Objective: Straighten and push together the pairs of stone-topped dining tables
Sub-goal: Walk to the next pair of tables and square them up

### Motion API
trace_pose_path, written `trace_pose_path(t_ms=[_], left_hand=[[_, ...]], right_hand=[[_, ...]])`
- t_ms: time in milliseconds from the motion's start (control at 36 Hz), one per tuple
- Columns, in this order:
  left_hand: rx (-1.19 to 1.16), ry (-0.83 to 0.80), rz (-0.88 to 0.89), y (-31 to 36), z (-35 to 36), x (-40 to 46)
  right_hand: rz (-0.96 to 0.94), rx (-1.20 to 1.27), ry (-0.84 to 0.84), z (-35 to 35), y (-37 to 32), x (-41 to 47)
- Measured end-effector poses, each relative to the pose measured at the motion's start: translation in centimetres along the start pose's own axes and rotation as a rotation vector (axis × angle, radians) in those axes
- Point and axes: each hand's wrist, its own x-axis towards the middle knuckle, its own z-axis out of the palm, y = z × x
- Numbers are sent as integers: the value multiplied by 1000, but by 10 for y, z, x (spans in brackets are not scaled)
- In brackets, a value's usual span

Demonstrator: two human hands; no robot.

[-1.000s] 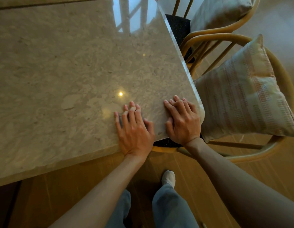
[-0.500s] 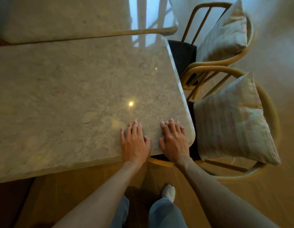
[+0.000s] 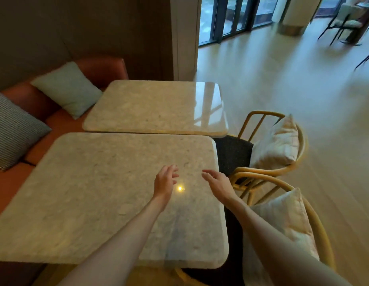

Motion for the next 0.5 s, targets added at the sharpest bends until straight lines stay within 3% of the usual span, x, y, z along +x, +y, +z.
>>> trace_pose_path(t_ms=[111, 306, 500], left_hand=[[-116, 40, -75, 4, 19, 19], [-301, 134, -197, -12, 53, 7], [-377, 321, -103, -13, 97, -34]], right_hand=[[-6, 204, 37, -10, -6, 11], [18, 264, -31, -57, 10, 15], [-28, 400, -131, -140, 45, 33]])
